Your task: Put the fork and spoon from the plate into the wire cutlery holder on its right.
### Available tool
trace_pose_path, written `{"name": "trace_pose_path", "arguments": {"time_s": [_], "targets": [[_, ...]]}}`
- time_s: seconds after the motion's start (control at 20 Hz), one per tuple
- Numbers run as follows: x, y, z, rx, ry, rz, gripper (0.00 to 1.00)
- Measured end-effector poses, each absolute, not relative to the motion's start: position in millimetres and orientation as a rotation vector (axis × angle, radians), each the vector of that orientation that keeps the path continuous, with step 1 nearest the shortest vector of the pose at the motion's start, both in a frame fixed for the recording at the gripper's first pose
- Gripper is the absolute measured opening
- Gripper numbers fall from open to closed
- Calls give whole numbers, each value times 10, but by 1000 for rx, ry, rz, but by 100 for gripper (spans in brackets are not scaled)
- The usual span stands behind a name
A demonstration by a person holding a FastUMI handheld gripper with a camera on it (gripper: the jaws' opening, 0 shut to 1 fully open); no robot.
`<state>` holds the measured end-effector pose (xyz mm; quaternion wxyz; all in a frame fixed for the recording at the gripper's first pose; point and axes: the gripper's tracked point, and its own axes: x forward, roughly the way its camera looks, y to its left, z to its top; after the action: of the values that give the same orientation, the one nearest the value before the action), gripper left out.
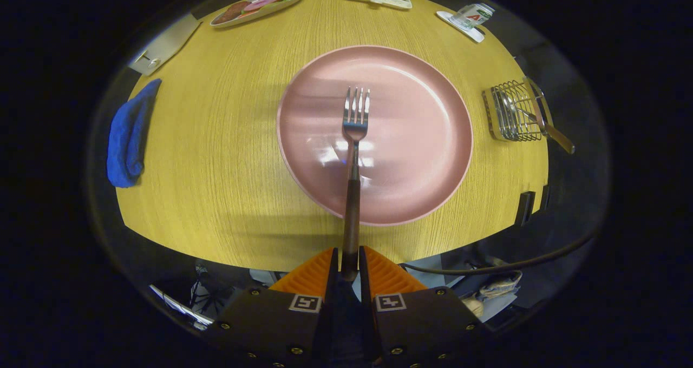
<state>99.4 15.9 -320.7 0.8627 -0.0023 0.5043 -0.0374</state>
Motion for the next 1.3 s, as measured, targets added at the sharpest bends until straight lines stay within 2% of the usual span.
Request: {"name": "trace_pose_path", "arguments": {"time_s": [0.4, 0.45, 0.5, 0.55, 0.6, 0.65, 1.3], "targets": [[1107, 148, -3381, -9, 1067, -68, 22], [1050, 124, -3344, -13, 1072, -71, 18], [1032, 118, -3188, -26, 1068, -78, 18], [1050, 137, -3321, -12, 1067, -65, 11], [1039, 164, -3326, 3, 1061, -52, 10], [1059, 158, -3300, 22, 1053, -46, 5], [934, -100, -2607, 41, 968, -156, 5]]}}
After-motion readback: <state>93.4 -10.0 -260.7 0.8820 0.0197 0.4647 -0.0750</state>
